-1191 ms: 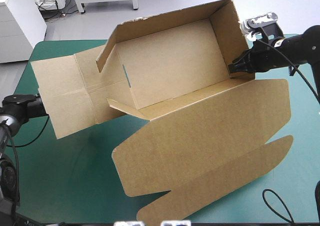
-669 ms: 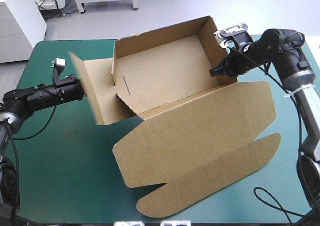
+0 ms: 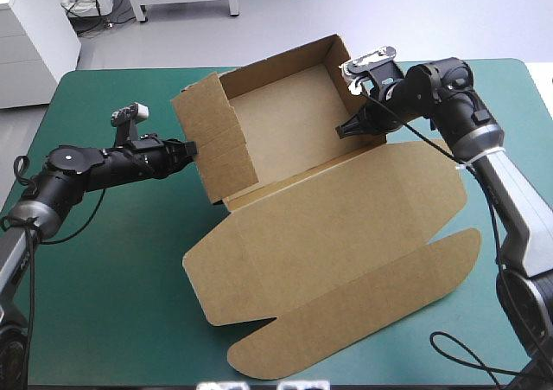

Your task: Fold the box

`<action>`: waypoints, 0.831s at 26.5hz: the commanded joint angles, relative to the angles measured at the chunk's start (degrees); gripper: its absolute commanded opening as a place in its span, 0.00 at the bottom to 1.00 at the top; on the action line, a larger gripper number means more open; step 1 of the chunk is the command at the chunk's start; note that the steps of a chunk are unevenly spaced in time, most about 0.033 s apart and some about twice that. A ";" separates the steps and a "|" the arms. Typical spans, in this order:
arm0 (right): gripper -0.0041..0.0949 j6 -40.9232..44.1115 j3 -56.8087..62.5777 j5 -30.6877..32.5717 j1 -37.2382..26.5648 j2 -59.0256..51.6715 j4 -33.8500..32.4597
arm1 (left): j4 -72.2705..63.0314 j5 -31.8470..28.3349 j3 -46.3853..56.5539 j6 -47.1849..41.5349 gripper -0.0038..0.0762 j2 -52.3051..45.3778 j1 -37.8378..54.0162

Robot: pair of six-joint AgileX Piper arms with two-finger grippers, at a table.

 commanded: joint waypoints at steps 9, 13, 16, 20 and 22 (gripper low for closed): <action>0.03 2.28 -1.66 -3.14 0.09 -2.93 -1.19 | 6.39 -4.29 -1.65 -11.45 0.03 -11.73 -0.80; 0.03 2.28 -1.66 -3.01 0.09 -2.93 -1.19 | 6.29 -4.82 -1.65 -12.09 0.03 -12.41 -2.07; 0.03 2.28 -1.66 -2.65 0.09 -2.93 -1.19 | 6.03 -5.83 -1.65 -12.09 0.03 -12.30 -3.70; 0.03 2.28 -1.66 -2.65 0.09 -2.93 -1.19 | 4.78 -6.77 -1.65 -9.98 0.04 -12.30 -4.24; 0.03 2.28 -1.66 -2.60 0.09 -2.93 -1.19 | 4.78 -6.89 -1.65 -6.61 0.05 -12.30 -4.24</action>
